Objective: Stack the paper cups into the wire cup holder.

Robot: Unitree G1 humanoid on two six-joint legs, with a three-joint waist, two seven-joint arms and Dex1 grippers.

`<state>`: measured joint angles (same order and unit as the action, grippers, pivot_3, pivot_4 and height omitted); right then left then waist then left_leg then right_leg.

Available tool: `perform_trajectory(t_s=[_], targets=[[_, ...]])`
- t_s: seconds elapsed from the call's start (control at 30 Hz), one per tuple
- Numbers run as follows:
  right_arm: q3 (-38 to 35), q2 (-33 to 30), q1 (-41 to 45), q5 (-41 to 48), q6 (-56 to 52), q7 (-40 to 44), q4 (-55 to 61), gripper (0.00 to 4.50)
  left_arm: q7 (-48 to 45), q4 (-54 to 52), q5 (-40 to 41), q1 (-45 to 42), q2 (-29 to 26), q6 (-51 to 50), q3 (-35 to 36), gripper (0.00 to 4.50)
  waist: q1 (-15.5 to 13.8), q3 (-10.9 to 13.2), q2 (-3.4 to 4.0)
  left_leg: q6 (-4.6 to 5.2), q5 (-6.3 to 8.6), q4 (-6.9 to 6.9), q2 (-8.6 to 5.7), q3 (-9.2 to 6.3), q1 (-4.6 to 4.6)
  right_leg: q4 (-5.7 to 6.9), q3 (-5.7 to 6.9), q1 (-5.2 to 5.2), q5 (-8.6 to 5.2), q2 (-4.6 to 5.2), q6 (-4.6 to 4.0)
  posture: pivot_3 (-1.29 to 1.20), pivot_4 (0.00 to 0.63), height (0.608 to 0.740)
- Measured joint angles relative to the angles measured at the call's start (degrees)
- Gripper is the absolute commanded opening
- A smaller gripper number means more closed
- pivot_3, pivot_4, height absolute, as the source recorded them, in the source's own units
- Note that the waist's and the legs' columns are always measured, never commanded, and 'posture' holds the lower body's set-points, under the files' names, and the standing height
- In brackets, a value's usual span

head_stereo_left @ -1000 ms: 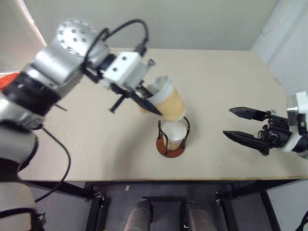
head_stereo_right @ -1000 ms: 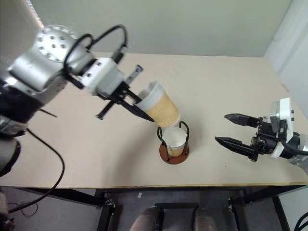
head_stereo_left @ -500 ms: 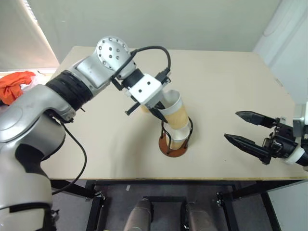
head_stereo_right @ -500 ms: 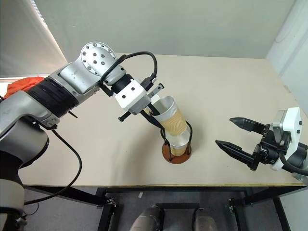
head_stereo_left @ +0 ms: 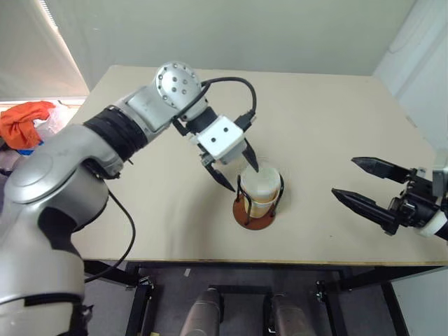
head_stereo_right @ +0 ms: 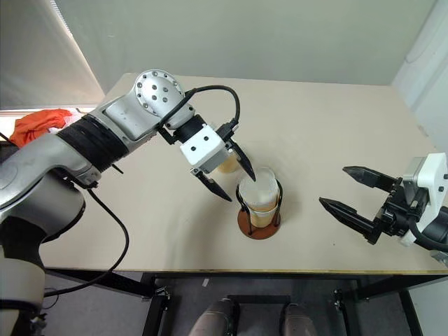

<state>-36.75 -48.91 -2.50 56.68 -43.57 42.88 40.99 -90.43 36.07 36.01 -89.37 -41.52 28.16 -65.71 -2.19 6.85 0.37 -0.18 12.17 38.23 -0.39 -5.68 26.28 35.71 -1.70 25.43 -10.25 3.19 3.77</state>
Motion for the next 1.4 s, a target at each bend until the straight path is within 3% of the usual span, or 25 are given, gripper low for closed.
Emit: perform_trajectory(t_s=[0.23,0.37,0.53,0.77,1.03,1.13,1.33,1.4], targets=[[6.0,-1.4,5.7,-0.5,1.6,1.1,-4.4,4.32,-0.1,5.5,-0.5,0.7,-0.6,-6.1,9.3,3.09,0.1,0.0,0.01,-0.02,-0.02,-0.01,0.01,0.05,-0.07,0.02,-0.01,0.00,0.14,-0.02,0.31,0.00,0.150,0.740],[10.0,-1.4,8.2,-0.9,2.3,1.7,-6.0,4.32,-0.1,21.1,-11.0,0.8,-0.2,-5.7,14.8,3.09,0.2,0.0,0.05,-0.04,-0.03,-0.04,0.04,0.08,-0.18,0.08,-0.05,-0.01,0.10,-0.02,0.26,0.00,0.150,0.740],[15.0,-1.3,13.9,-3.6,2.0,-1.7,-7.9,4.32,4.3,34.5,-21.8,2.4,6.0,-5.8,21.8,3.09,-0.5,0.0,0.02,-0.13,-0.18,0.12,-0.09,-0.06,0.00,0.00,-0.07,-0.03,0.16,0.04,0.41,0.00,0.150,0.740],[16.7,-1.2,14.1,-3.9,-0.5,-7.1,-6.2,4.32,15.4,39.8,-36.1,3.9,11.3,-5.8,27.4,3.09,-0.9,0.0,0.01,-0.24,-0.16,0.17,-0.10,0.15,0.14,-0.26,-0.06,-0.01,0.29,0.05,0.62,0.00,0.150,0.740],[12.9,-1.4,9.9,-0.2,-2.5,-10.7,-1.7,4.32,22.5,41.1,-47.2,6.0,14.4,-6.4,30.0,3.09,-1.0,0.0,0.01,-0.18,-0.10,0.19,-0.11,0.39,0.17,-0.50,-0.14,-0.01,0.22,0.06,0.78,0.00,0.150,0.740],[11.2,-1.7,8.4,1.2,-3.2,-11.6,-0.4,4.32,24.8,41.5,-50.1,6.8,15.6,-7.1,31.0,2.56,-1.0,0.0,0.01,-0.17,-0.09,0.19,-0.11,0.42,0.17,-0.53,-0.15,-0.01,0.25,0.05,0.83,0.00,0.150,0.740],[8.9,-2.6,5.7,2.3,-3.8,-12.5,0.6,4.32,24.1,41.6,-53.1,7.2,15.8,-7.1,33.8,0.45,-1.0,0.0,0.00,-0.16,-0.09,0.23,-0.11,0.47,0.13,-0.53,-0.18,-0.02,0.25,0.04,0.84,0.00,0.150,0.740],[8.8,-2.7,5.7,2.4,-3.8,-12.6,0.6,4.32,23.1,41.6,-54.3,7.2,15.8,-7.0,34.0,0.03,-1.0,0.0,0.00,-0.14,-0.08,0.25,-0.11,0.48,0.14,-0.53,-0.17,-0.02,0.25,0.03,0.84,0.00,0.150,0.740]])
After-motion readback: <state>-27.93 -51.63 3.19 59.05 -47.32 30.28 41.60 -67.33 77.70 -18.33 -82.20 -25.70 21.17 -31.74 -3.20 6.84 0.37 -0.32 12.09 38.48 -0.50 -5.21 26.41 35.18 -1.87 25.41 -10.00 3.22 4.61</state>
